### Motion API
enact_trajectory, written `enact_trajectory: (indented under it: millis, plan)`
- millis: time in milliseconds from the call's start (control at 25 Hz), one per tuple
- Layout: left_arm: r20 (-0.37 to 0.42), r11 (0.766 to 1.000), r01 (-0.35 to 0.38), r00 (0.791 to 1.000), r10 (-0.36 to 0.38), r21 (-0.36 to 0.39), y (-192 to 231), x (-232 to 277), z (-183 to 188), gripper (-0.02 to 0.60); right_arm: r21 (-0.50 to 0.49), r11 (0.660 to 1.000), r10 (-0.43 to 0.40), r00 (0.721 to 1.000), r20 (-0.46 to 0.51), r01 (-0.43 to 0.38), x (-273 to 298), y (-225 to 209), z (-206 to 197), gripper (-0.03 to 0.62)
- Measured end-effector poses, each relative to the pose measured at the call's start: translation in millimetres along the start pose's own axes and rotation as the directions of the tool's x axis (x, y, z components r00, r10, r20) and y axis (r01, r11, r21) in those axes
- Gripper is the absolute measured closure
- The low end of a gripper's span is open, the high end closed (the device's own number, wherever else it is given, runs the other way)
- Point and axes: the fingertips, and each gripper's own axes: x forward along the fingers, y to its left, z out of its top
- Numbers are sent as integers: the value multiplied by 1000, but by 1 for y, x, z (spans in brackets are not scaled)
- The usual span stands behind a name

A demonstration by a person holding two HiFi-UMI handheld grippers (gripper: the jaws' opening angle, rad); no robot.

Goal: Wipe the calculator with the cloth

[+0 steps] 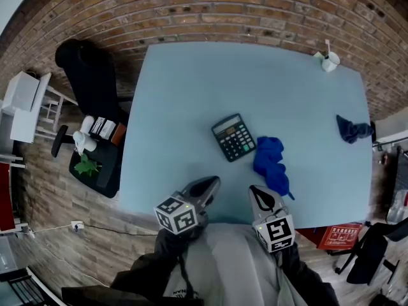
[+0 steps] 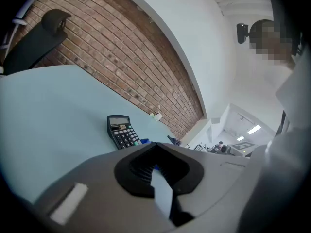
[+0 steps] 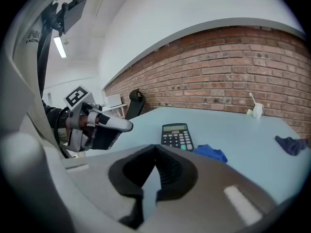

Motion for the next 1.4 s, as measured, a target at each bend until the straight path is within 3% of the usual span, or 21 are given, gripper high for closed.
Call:
enact_trajectory:
  millis: [160,320,440,560,640,840,960,1080,1160,1320,1400]
  plan:
    - [2,1000,-2,1000,2,0,2,-2,-1,575,-76,996,-46,999,-16,44,1,-12,-4,592]
    - [8,1000,-21,1000,21,-2,7,-2,1,575,-186,981,-78,992,-98,59,3,-30,-16,594]
    - [-1,1000,-23,1000,23,-4,8,1,0,575,-207,969,-166,976,-139,135,-1,-55,-25,592]
    - [-11,999,-31,999,31,12,10,6,3,575,-215,951,-251,961,-117,222,-3,-81,-23,591]
    - [-24,999,-31,999,31,11,12,12,2,575,-186,949,-279,951,-131,253,-3,-95,-27,545]
    - [-57,999,-29,998,28,-16,16,27,-2,569,-67,974,-225,937,-266,215,11,-112,-57,420]
    - [-79,999,-27,997,25,-31,18,35,-6,551,-73,984,-180,917,-355,164,26,-111,-76,397]
    - [-96,998,-31,995,26,-50,24,42,-9,538,-146,980,-186,878,-441,134,43,-113,-93,396]
    - [-105,997,-32,994,25,-64,27,46,-11,514,-183,976,-188,871,-453,115,52,-114,-94,398]
    - [-113,993,-40,993,28,-108,38,52,-12,488,-167,983,-138,894,-427,71,61,-114,-90,468]
    - [-114,991,-42,993,28,-126,41,54,-14,488,-139,986,-144,914,-379,97,57,-122,-83,514]
